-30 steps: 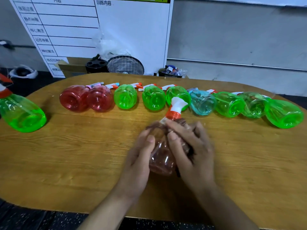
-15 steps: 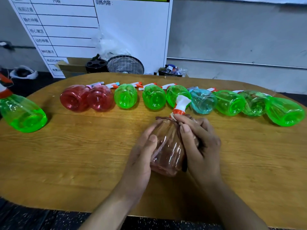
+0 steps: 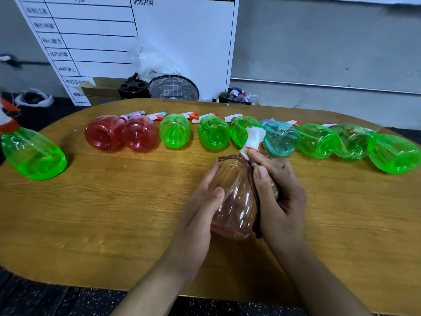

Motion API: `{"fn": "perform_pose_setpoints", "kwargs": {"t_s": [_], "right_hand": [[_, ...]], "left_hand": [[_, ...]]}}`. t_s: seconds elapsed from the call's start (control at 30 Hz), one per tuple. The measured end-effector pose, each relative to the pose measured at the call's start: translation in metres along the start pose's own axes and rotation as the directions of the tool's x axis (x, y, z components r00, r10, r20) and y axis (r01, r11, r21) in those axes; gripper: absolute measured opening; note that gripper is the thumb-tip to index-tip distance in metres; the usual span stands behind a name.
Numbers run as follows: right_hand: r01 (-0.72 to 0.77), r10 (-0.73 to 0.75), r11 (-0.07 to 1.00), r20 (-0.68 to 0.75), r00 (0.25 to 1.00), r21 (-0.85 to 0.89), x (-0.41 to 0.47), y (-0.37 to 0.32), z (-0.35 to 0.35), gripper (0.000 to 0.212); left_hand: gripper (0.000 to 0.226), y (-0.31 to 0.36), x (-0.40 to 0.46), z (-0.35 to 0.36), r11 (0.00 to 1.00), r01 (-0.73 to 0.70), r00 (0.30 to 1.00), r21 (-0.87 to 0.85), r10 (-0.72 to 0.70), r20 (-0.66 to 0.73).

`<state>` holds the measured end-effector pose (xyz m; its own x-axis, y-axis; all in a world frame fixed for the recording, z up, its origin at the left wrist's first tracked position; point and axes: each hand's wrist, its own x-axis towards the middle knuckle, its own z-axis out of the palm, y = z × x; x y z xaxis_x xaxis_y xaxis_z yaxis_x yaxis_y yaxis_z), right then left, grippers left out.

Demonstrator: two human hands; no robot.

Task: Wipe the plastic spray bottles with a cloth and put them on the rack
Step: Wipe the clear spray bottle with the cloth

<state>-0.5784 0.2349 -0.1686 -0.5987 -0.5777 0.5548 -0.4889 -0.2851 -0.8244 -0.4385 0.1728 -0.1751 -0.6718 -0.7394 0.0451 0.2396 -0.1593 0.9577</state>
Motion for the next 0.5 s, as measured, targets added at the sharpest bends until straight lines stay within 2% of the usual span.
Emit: {"fn": "perform_pose_setpoints", "kwargs": {"t_s": [0.13, 0.27, 0.37, 0.5], "right_hand": [[0.011, -0.008, 0.998, 0.039, 0.999, -0.067, -0.002, 0.002, 0.002, 0.035], [0.196, -0.178, 0.965, 0.114, 0.977, -0.171, -0.01, -0.002, 0.002, 0.033], [0.366, -0.314, 0.911, 0.256, 0.914, -0.188, -0.022, -0.005, 0.006, 0.031], [0.56, -0.456, 0.798, 0.382, 0.803, -0.224, -0.027, -0.002, 0.009, 0.028]], "left_hand": [[0.058, -0.005, -0.001, 0.001, 1.0, -0.018, 1.0, 0.015, 0.018, -0.017], [0.057, -0.004, 0.002, -0.002, 0.999, -0.037, 0.996, -0.003, 0.037, -0.077], [0.055, -0.002, 0.009, -0.008, 0.996, -0.074, 0.985, -0.05, 0.065, -0.163], [0.06, 0.006, 0.01, -0.013, 0.99, -0.098, 0.985, -0.098, 0.083, -0.15]]}}
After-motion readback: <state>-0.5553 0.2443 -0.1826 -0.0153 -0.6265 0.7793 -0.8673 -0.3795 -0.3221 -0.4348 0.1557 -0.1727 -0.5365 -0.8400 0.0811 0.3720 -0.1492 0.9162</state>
